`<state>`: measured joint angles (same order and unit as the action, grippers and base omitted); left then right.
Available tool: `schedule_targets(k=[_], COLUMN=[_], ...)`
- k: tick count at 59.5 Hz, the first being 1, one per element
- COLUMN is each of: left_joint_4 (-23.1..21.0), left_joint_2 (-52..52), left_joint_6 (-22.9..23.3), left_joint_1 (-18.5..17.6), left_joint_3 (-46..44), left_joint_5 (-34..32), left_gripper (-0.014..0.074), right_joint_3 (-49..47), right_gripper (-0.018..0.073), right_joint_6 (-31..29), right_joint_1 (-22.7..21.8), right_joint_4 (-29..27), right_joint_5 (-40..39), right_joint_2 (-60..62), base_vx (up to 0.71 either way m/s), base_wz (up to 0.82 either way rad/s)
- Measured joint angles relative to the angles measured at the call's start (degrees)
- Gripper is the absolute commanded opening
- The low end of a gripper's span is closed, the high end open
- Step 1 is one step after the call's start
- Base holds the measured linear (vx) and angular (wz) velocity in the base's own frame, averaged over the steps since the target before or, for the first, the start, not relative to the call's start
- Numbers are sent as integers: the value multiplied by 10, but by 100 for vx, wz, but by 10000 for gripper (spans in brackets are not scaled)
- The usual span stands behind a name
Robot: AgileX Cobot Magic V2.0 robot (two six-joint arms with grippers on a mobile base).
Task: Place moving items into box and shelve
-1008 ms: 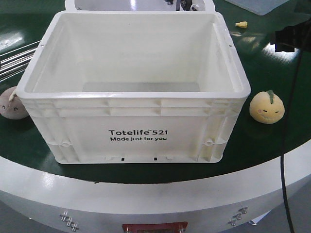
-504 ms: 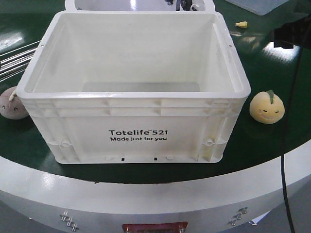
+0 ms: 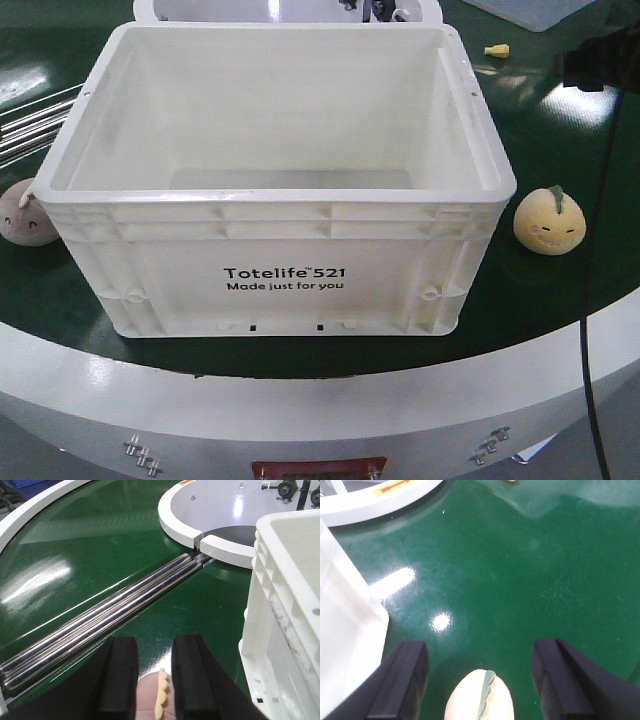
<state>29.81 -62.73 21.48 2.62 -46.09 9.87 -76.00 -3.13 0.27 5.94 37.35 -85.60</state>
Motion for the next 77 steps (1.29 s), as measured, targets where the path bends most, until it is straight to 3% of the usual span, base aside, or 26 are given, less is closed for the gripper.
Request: schedule_targets(k=[20, 62, 77], left_joint_4=[0, 0, 7], left_joint_2=[0, 0, 0], left_joint_6=[1, 2, 113], left_joint_1=[0, 0, 22], left_joint_3=[0, 0, -26], left_joint_5=[-35, -41, -50], left_gripper=[317, 317, 317], right_joint_3=[0, 0, 0], right_gripper=[487, 487, 487], right_joint_6=[0, 0, 0], right_joint_1=[0, 0, 0], right_joint_4=[0, 8, 9], right_joint_5=[-3, -1, -1], right_joint_2=[0, 0, 0], base_vx=[0, 0, 0], base_wz=[0, 0, 0])
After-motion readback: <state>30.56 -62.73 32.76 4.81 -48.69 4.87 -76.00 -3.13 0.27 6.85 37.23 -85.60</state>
